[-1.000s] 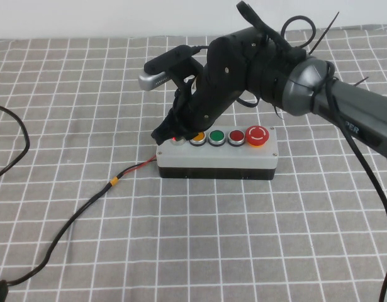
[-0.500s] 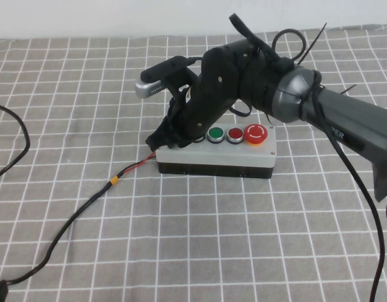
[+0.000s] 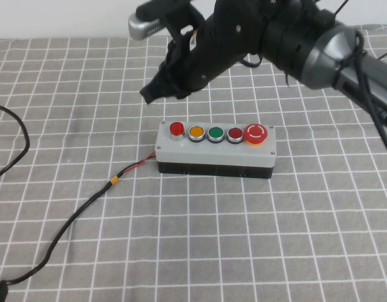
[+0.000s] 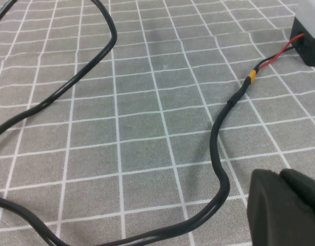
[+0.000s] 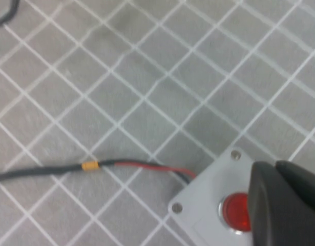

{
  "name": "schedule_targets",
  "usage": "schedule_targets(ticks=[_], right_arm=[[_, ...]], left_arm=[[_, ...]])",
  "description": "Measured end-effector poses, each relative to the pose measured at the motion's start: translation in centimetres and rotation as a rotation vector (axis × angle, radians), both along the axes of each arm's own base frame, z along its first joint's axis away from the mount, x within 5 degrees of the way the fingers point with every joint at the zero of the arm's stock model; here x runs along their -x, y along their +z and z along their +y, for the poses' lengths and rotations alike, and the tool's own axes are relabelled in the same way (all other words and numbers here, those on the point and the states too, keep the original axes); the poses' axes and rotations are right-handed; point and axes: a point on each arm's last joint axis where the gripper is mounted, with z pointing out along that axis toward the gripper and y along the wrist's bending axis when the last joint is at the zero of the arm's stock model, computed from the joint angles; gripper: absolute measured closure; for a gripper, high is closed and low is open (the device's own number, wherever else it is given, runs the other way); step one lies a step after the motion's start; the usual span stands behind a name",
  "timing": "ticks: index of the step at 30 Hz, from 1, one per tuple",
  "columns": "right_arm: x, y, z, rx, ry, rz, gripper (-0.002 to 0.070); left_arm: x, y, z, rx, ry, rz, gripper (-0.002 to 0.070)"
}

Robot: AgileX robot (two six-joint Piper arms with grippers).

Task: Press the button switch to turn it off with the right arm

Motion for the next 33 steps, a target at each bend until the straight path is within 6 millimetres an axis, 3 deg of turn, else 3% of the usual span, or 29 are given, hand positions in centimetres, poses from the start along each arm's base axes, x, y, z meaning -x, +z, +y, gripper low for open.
schedule_targets(ticks=[4, 7, 11, 13, 19, 23, 27, 33], right_arm=[[-0.4, -1.9, 0.3, 0.043, 0.002, 0.043, 0.0692], [-0.4, -2.2, 0.2, 0.055, 0.003, 0.054, 0.0692], [0.3, 0.1, -0.4, 0.033, 0.001, 0.023, 0.0692], [1.2, 2.4, -1.2, 0.013, 0.002, -0.005, 0.0692], [5.0, 9.3, -4.3, -0.041, 0.004, -0.086, 0.0692], [7.9, 12.0, -6.8, -0.058, -0.001, -0.133, 0.0692], [11.2, 12.2, -9.4, -0.094, -0.013, -0.156, 0.0692], [16.2, 10.0, -13.1, -0.22, -0.036, -0.18, 0.0692]], left_arm=[[0.0, 0.0, 0.0, 0.0, 0.0, 0.0, 0.0678], [0.0, 0.0, 0.0, 0.0, 0.0, 0.0, 0.0678], [0.0, 0.0, 0.0, 0.0, 0.0, 0.0, 0.0678], [0.0, 0.0, 0.0, 0.0, 0.0, 0.0, 0.0678], [0.0, 0.0, 0.0, 0.0, 0.0, 0.0, 0.0678], [0.0, 0.0, 0.0, 0.0, 0.0, 0.0, 0.0678], [0.0, 0.0, 0.0, 0.0, 0.0, 0.0, 0.0678], [0.0, 0.0, 0.0, 0.0, 0.0, 0.0, 0.0678]])
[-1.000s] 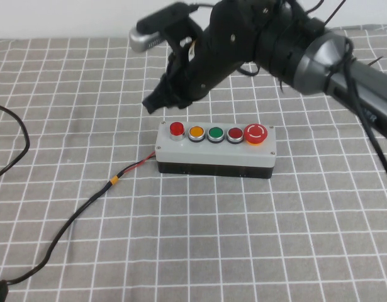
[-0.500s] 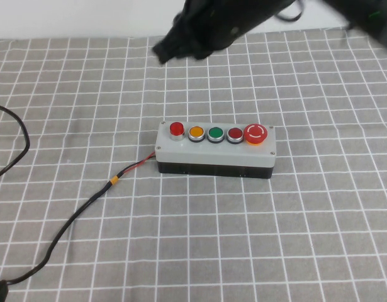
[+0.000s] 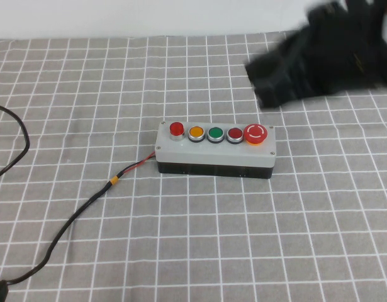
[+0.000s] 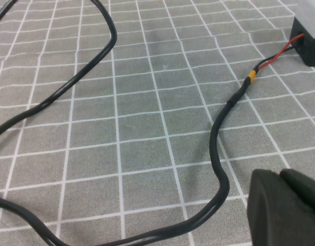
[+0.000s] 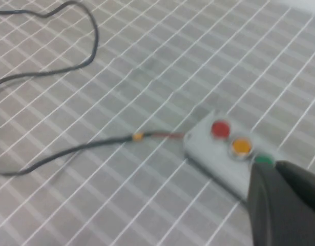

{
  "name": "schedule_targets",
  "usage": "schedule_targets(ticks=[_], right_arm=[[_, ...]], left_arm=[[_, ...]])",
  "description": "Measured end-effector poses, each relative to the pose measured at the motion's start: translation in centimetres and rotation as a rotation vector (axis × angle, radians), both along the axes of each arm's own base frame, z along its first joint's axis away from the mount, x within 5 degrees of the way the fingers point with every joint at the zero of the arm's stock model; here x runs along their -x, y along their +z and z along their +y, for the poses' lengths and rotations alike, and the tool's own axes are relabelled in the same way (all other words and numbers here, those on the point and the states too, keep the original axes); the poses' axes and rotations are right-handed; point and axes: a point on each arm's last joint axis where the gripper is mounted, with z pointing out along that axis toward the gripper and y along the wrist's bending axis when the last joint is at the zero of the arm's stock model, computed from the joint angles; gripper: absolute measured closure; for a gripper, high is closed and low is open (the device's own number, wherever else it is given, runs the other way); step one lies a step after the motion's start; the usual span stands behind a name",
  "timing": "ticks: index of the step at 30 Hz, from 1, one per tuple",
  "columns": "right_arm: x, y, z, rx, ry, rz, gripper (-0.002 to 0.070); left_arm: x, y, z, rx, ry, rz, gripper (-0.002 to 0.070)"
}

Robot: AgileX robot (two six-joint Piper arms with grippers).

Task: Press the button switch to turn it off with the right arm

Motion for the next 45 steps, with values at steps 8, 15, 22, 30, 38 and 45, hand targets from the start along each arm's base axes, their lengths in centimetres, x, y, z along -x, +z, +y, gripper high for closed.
schedule_targets(ticks=[8, 15, 22, 30, 38, 45], right_arm=[[3.8, -4.5, -2.5, 0.031, 0.012, 0.146, 0.0692], [3.6, -6.7, -3.3, 0.232, 0.017, 0.17, 0.0692], [1.3, -7.1, -3.9, 0.241, -0.056, 0.016, 0.0692], [2.2, -7.4, -7.2, 0.104, -0.186, -0.011, 0.0692], [7.3, -9.6, -12.8, -0.16, -0.397, -0.2, 0.0692], [11.8, -15.0, -16.6, -0.216, -0.606, -0.307, 0.0692]], left_arm=[[0.0, 0.0, 0.0, 0.0, 0.0, 0.0, 0.0678], [0.0, 0.0, 0.0, 0.0, 0.0, 0.0, 0.0678], [0.0, 0.0, 0.0, 0.0, 0.0, 0.0, 0.0678], [0.0, 0.0, 0.0, 0.0, 0.0, 0.0, 0.0678], [0.0, 0.0, 0.0, 0.0, 0.0, 0.0, 0.0678], [0.0, 0.0, 0.0, 0.0, 0.0, 0.0, 0.0678]])
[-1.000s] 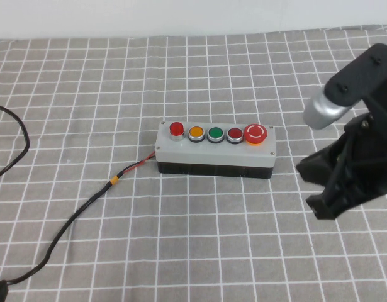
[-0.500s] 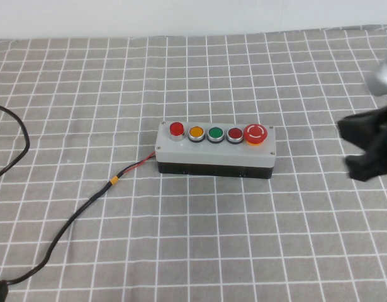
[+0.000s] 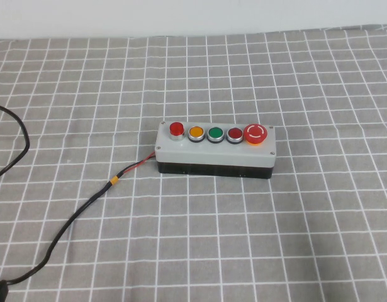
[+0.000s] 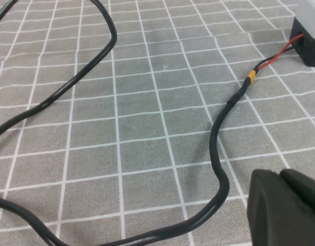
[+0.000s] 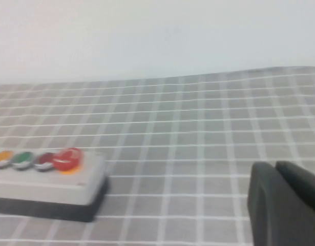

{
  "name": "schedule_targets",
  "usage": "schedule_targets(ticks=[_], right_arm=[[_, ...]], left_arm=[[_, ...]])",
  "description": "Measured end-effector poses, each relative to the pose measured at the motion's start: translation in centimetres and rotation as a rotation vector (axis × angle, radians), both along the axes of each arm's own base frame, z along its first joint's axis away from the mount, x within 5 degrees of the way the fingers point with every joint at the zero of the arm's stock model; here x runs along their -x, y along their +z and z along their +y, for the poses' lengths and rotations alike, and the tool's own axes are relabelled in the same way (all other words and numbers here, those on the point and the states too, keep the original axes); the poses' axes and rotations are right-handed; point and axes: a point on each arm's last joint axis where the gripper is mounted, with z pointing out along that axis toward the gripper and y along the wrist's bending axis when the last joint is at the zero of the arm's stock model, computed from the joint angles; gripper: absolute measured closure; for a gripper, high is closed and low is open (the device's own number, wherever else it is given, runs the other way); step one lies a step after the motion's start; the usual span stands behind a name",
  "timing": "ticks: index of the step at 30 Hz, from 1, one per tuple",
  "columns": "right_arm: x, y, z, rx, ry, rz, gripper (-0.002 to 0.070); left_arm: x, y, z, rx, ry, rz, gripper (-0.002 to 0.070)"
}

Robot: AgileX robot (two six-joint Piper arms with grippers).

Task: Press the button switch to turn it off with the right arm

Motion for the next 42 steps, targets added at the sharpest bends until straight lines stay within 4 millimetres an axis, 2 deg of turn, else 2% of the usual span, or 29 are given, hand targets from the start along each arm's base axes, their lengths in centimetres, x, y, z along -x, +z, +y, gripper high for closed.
schedule_targets(ticks=[10, 13, 16, 21, 42], right_arm=[[3.6, -7.2, -1.7, -0.004, -0.185, -0.065, 0.0692], [4.1, -8.2, -1.8, 0.002, -0.199, -0.053, 0.0692], [4.2, -9.2, -1.7, 0.016, -0.19, 0.045, 0.0692], [4.4, -9.8, -1.6, 0.025, -0.184, 0.109, 0.0692], [4.4, -9.9, -1.5, 0.01, -0.181, 0.117, 0.0692]], left_arm=[[0.0, 0.0, 0.0, 0.0, 0.0, 0.0, 0.0678], [0.0, 0.0, 0.0, 0.0, 0.0, 0.0, 0.0678], [0.0, 0.0, 0.0, 0.0, 0.0, 0.0, 0.0678], [0.0, 0.0, 0.0, 0.0, 0.0, 0.0, 0.0678], [0.0, 0.0, 0.0, 0.0, 0.0, 0.0, 0.0678]])
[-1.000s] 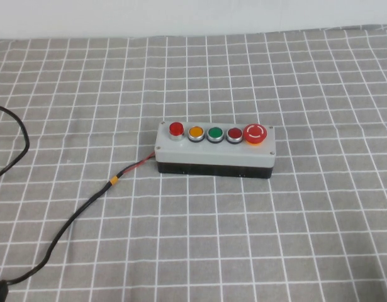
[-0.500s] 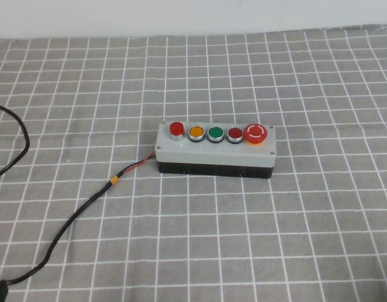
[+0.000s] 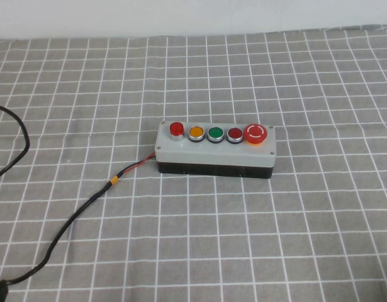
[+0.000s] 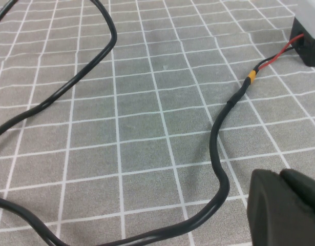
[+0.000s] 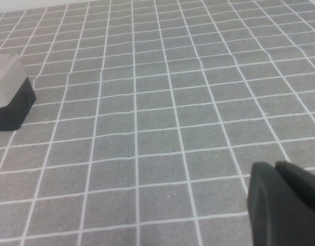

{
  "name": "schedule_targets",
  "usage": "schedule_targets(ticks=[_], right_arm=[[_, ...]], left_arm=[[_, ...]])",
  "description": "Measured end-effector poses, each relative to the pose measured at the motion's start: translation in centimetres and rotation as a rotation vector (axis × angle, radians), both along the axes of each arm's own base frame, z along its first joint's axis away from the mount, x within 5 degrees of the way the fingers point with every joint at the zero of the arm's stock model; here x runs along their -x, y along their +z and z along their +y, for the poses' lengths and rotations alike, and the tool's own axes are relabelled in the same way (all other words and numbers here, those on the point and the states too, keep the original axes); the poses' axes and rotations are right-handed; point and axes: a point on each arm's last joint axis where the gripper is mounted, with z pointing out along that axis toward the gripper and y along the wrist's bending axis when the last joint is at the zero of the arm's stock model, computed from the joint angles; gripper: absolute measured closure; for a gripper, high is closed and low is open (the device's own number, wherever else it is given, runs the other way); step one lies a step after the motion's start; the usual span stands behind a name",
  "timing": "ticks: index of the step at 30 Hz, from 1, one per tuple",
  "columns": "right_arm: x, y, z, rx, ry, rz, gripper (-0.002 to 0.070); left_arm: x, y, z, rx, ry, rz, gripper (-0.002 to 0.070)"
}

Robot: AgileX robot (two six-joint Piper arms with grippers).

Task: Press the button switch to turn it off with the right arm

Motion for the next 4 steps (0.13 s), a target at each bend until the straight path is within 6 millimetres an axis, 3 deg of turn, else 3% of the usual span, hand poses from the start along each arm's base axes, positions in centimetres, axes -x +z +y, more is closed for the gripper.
schedule_targets(ticks=[4], right_arm=[[0.0, 0.0, 0.0, 0.0, 0.0, 0.0, 0.0692]], left_arm=[[0.0, 0.0, 0.0, 0.0, 0.0, 0.0, 0.0678]])
